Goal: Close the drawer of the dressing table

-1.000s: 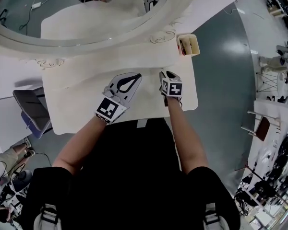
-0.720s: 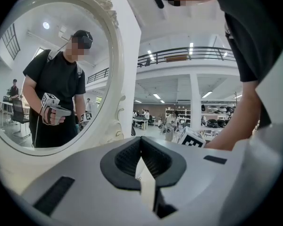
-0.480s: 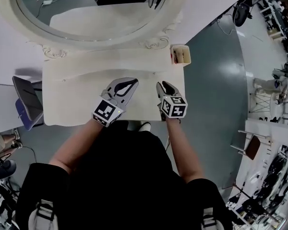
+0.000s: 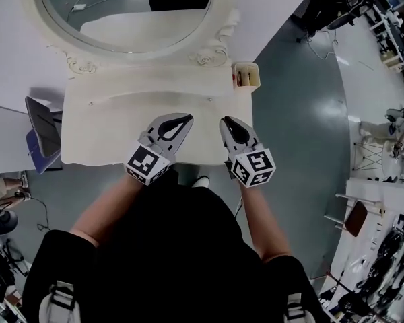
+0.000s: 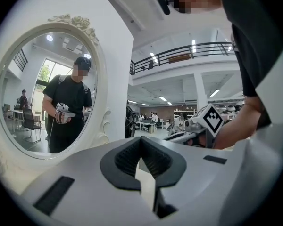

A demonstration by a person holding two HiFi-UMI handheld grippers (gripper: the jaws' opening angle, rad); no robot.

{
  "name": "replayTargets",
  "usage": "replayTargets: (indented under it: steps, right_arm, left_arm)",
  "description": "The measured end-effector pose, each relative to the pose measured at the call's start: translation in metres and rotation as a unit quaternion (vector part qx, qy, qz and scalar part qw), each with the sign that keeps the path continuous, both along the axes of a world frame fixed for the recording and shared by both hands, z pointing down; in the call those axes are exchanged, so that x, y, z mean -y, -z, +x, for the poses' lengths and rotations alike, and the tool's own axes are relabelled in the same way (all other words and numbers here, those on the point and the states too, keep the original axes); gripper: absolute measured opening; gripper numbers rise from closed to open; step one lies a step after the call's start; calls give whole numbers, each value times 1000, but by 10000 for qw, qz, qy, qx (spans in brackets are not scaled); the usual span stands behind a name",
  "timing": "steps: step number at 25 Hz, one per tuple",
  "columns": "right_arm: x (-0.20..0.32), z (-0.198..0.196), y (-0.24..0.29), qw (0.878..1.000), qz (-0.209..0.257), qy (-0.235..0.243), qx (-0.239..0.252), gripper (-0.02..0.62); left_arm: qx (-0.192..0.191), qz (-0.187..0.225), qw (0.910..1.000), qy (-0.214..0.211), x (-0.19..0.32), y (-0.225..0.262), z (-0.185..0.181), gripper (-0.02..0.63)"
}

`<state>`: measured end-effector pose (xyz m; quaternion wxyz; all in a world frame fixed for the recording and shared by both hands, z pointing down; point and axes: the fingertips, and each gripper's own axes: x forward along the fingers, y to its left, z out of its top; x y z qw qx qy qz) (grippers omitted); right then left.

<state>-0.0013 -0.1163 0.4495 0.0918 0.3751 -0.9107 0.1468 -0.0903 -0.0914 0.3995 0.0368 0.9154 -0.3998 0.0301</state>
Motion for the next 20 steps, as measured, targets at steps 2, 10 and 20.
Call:
replayTargets:
  steps: [2, 10, 20]
  right_arm:
    - [-12, 2, 19, 9995, 285, 132, 33, 37]
    - [-50, 15, 73, 9949, 858, 392, 353, 9]
    - [-83, 26, 105, 9898, 1171, 706, 389, 3]
  left_arm:
    - [-7, 4, 10000, 37, -9, 9, 7, -6]
    - [-178, 258, 9995, 67, -45, 41, 32, -6]
    - [-149, 373, 9992, 51, -73, 53, 51, -5]
